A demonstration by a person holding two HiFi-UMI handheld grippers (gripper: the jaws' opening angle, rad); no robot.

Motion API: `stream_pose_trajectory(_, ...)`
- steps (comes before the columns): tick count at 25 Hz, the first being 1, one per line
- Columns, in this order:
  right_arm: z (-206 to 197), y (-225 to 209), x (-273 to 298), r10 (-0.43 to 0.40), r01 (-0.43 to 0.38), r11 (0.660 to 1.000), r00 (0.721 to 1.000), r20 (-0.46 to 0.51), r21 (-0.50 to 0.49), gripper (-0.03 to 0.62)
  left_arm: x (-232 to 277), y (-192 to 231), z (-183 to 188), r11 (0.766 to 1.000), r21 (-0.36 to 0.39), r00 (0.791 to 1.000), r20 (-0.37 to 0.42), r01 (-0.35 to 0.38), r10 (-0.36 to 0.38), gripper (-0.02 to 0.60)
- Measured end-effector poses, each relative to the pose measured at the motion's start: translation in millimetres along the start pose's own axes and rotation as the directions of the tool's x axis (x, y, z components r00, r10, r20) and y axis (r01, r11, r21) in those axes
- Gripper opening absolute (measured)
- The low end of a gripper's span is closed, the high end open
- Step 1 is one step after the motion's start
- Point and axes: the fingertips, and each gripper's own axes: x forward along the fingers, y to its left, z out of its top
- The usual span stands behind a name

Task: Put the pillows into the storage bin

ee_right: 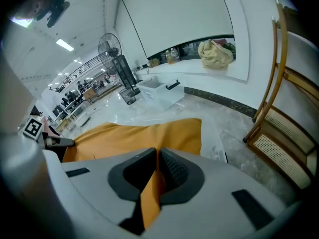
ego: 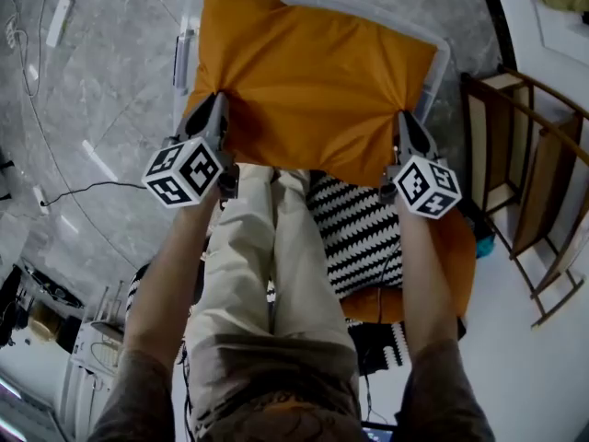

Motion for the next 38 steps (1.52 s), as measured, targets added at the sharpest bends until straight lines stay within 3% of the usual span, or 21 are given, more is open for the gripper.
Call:
stream_pose_trajectory(2, 3, -4, 3, -0.009, 0.009, 1.0, 1.0, 0.018, 0.004, 0.003, 5, 8, 3, 1.0, 0.016, 1.0, 0.001, -0.01, 0.01, 0.032)
stream_pose_trajectory(7, -1, 6, 2, 0.013, -0.014, 1.0, 1.0, 0.014, 0.027, 0.011, 4, -1, 8, 0.998, 0.061, 0.999, -0.013, 0.032, -0.031, 0.032)
stream_pose_trajectory(15, 24, 40, -22, 0.04, -0.043, 0.998, 0.997, 0.065, 0.043, 0.008, -14, -52, 27, 0.982, 0.145, 0.993, -0.024, 0.121, -0.119, 0.032)
stream_pose_trajectory(19, 56, 64, -69, 0.049, -0.055, 0.998, 0.992, 0.117, 0.041, 0.008, -52, -91, 56, 0.962, 0.22, 0.986, -0.016, 0.164, -0.164, 0.032)
stream_pose_trajectory(24, 111, 105, -144, 0.053, -0.064, 0.997, 0.979, 0.197, 0.051, 0.011, -110, -153, 124, 0.925, 0.305, 0.97, 0.007, 0.228, -0.242, 0.032)
stream_pose_trajectory(28, 157, 127, -215, 0.027, -0.053, 0.995, 0.961, 0.275, 0.087, 0.012, -158, -226, 166, 0.862, 0.372, 0.934, -0.042, 0.344, -0.354, 0.032)
stream_pose_trajectory(31, 174, 152, -270, -0.008, -0.04, 0.99, 0.944, 0.329, 0.137, 0.017, -207, -272, 186, 0.795, 0.433, 0.9, -0.105, 0.425, -0.423, 0.032)
stream_pose_trajectory(34, 185, 170, -323, -0.058, -0.014, 0.983, 0.922, 0.384, 0.183, 0.023, -248, -320, 197, 0.689, 0.512, 0.848, -0.173, 0.512, -0.502, 0.032)
stream_pose_trajectory(38, 180, 168, -399, -0.189, 0.074, 0.964, 0.868, 0.46, 0.256, 0.023, -281, -387, 176, 0.526, 0.549, 0.743, -0.31, 0.649, -0.594, 0.032)
